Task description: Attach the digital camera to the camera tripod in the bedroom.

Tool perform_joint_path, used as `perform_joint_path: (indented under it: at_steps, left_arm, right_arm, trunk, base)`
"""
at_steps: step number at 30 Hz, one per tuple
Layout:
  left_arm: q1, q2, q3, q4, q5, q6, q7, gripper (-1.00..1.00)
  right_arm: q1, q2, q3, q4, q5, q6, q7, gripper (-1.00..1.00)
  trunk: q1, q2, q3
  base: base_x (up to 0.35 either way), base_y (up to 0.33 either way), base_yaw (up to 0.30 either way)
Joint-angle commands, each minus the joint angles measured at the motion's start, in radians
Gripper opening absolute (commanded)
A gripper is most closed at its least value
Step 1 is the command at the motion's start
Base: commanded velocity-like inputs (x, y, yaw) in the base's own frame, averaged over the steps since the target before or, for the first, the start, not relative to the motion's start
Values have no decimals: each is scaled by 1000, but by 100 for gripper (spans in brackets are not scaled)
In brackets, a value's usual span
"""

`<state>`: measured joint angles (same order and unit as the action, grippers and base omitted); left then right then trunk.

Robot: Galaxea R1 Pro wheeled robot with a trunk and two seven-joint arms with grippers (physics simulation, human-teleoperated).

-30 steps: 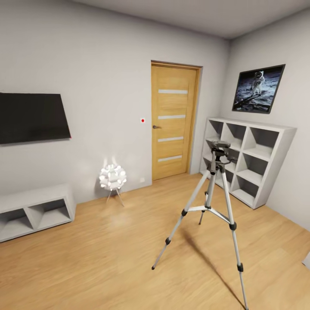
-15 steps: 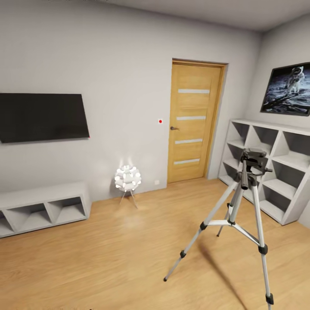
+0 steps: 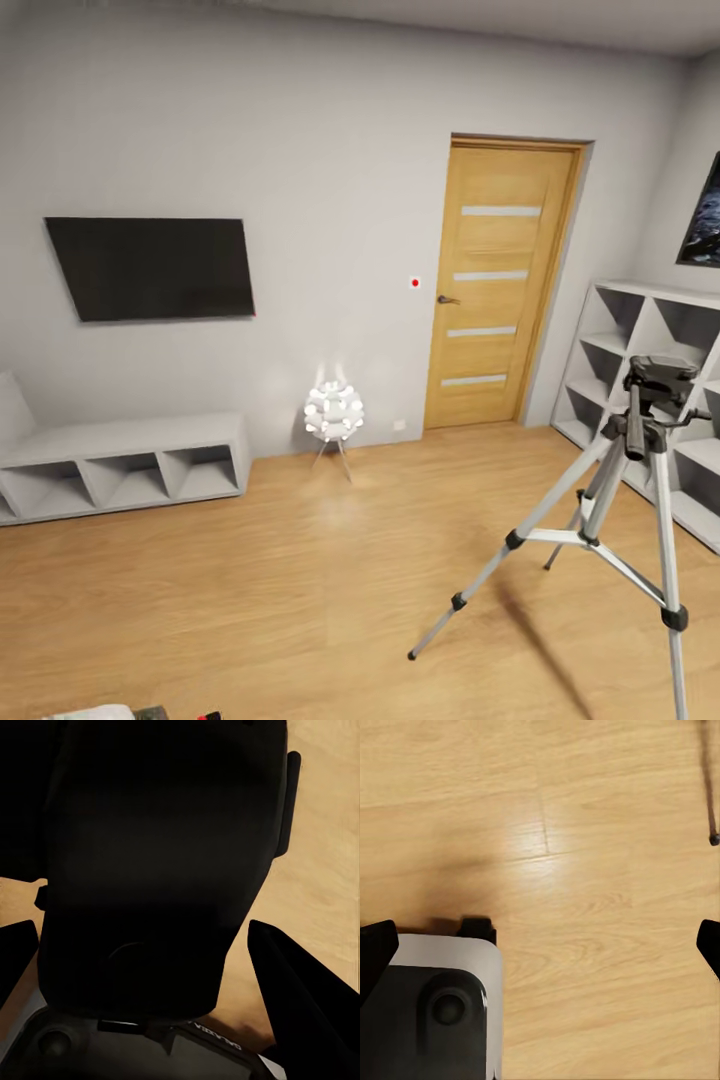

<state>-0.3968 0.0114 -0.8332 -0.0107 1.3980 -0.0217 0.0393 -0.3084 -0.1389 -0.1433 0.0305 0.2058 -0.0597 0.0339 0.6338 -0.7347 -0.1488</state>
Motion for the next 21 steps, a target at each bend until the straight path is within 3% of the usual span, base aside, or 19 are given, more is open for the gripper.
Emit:
perform_joint_path:
  at_steps: [1,10,15,21]
  left_arm:
    - [-1,-1,-9,-1,6,-2,4,-100]
    - [-1,-1,-12,-4,3,1,3,-100]
    - [-1,2,-12,-2,3,2,2,-100]
    - [-1,3,-12,0,4,4,3,-100]
  right_arm:
    - [-1,-1,-9,3,9,-6,2,100]
    - [-1,-1,-9,3,9,-6,2,100]
    - [-1,-1,-9,3,9,-5,3,100]
    - [-1,-1,-9,3,9,-6,3,100]
  trunk:
    - [0,-1,-2]
    - [0,-1,-2]
    - [0,-1,-2]
    - [0,-1,-2]
  base:
    - [0,0,271]
    - [40,0,271]
    - [250,0,212]
    - [306,0,59]
